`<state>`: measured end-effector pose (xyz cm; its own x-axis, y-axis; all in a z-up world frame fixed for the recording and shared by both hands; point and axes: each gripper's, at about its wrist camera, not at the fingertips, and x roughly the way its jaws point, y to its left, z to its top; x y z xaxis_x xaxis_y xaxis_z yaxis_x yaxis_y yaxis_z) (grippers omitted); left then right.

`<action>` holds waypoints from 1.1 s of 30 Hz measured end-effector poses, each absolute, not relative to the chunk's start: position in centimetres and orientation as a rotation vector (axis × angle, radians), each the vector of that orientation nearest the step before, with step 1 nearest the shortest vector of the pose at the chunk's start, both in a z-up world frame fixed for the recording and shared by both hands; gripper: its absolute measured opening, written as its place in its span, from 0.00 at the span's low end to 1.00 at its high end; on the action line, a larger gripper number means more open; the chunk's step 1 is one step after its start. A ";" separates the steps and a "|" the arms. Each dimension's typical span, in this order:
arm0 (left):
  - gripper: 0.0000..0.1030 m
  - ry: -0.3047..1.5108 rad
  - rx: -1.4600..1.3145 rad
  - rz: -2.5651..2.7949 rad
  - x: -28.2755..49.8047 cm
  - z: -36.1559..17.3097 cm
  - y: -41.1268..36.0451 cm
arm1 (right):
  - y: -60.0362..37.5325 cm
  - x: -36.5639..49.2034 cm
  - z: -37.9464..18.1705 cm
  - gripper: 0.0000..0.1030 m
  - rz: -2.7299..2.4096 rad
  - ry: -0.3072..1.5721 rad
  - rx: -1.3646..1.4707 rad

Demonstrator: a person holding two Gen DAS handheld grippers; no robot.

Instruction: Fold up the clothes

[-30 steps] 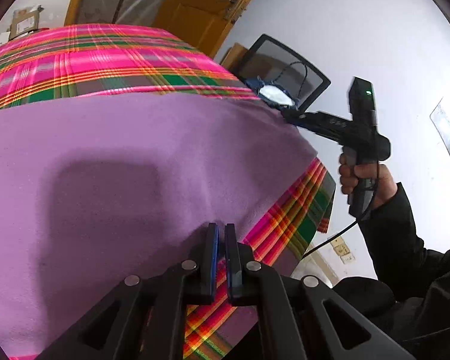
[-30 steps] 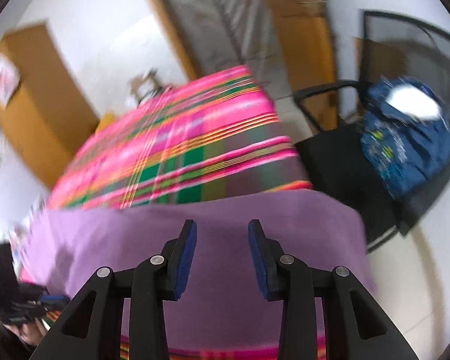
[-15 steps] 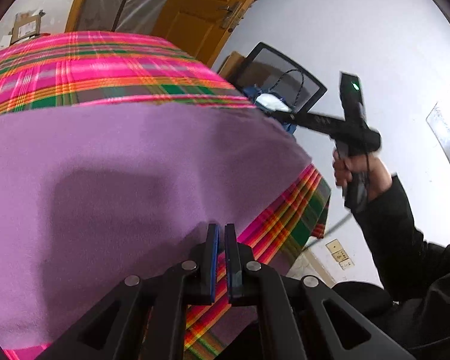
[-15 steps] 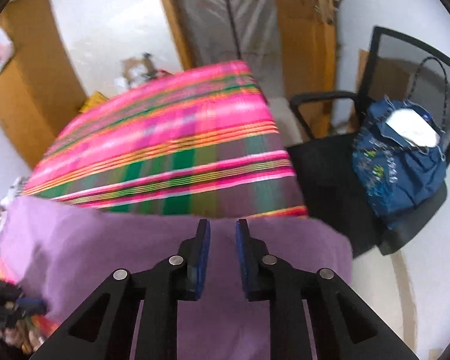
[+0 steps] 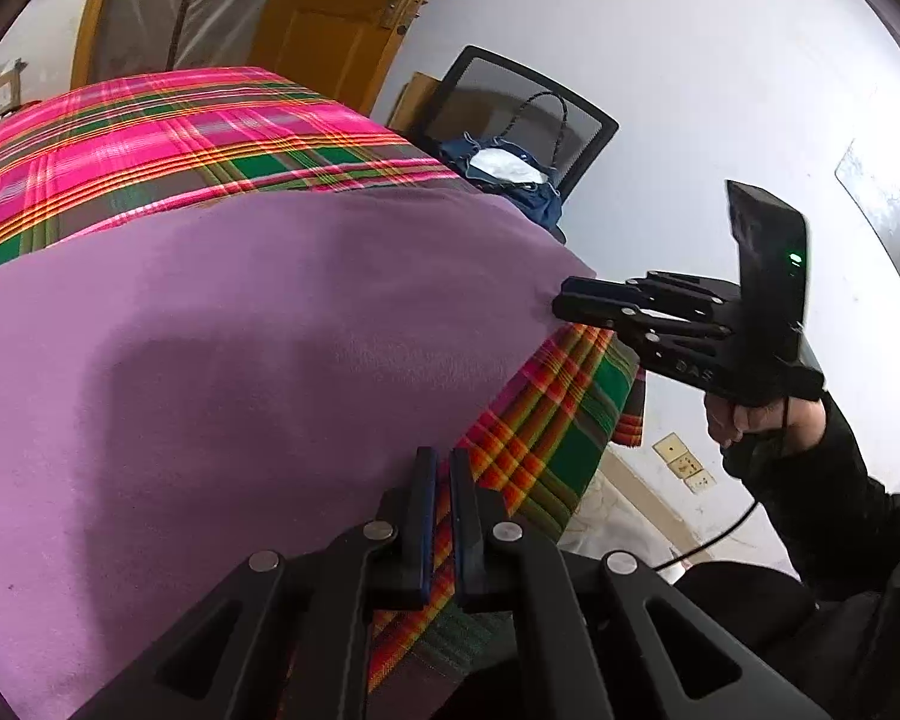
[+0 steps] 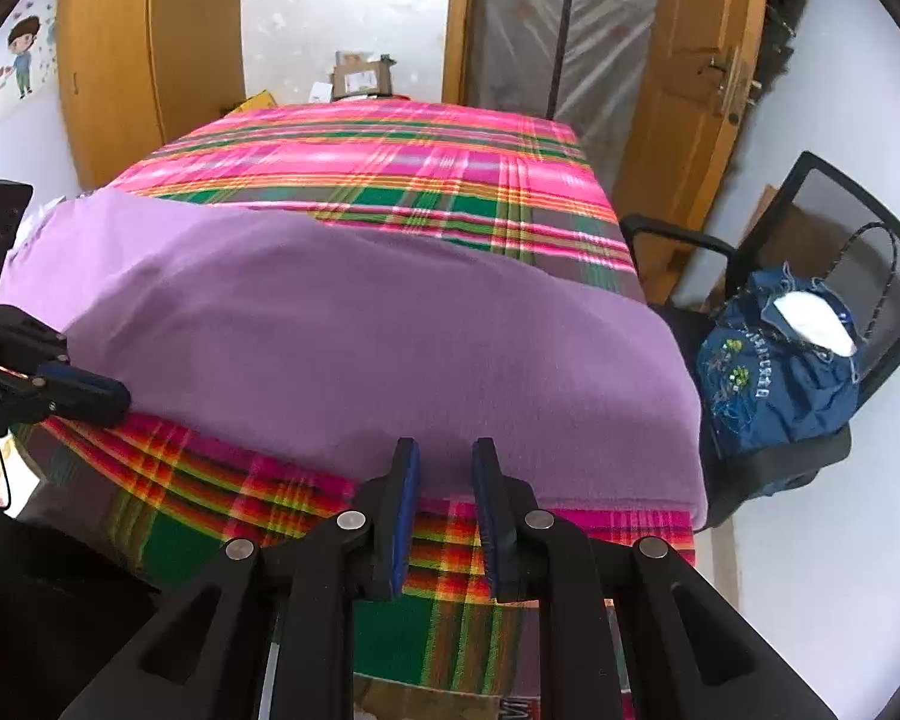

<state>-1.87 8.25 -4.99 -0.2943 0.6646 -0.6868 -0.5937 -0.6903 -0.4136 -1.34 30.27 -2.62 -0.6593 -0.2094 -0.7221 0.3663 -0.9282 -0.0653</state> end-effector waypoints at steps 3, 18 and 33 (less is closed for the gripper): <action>0.02 -0.092 -1.135 2.056 -2.3 -4.9 8.6 | 28.6 -1.3 -2.9 0.19 -2.525 0.290 1.054; 0.02 -0.130 -1.148 2.053 -2.0 -5.2 8.1 | 30.7 -10.4 -2.9 0.29 -2.618 0.087 1.116; 0.02 -0.119 -1.130 2.109 -1.3 -4.7 7.7 | 35.6 -13.1 -2.5 0.29 -2.720 -0.143 1.179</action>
<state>-1.33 7.69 -4.71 -0.3484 0.6381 -0.6866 -0.5568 -0.7301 -0.3961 -13.05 35.58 -2.51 -0.6717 -0.1963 -0.7143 0.1205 -0.9804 0.1562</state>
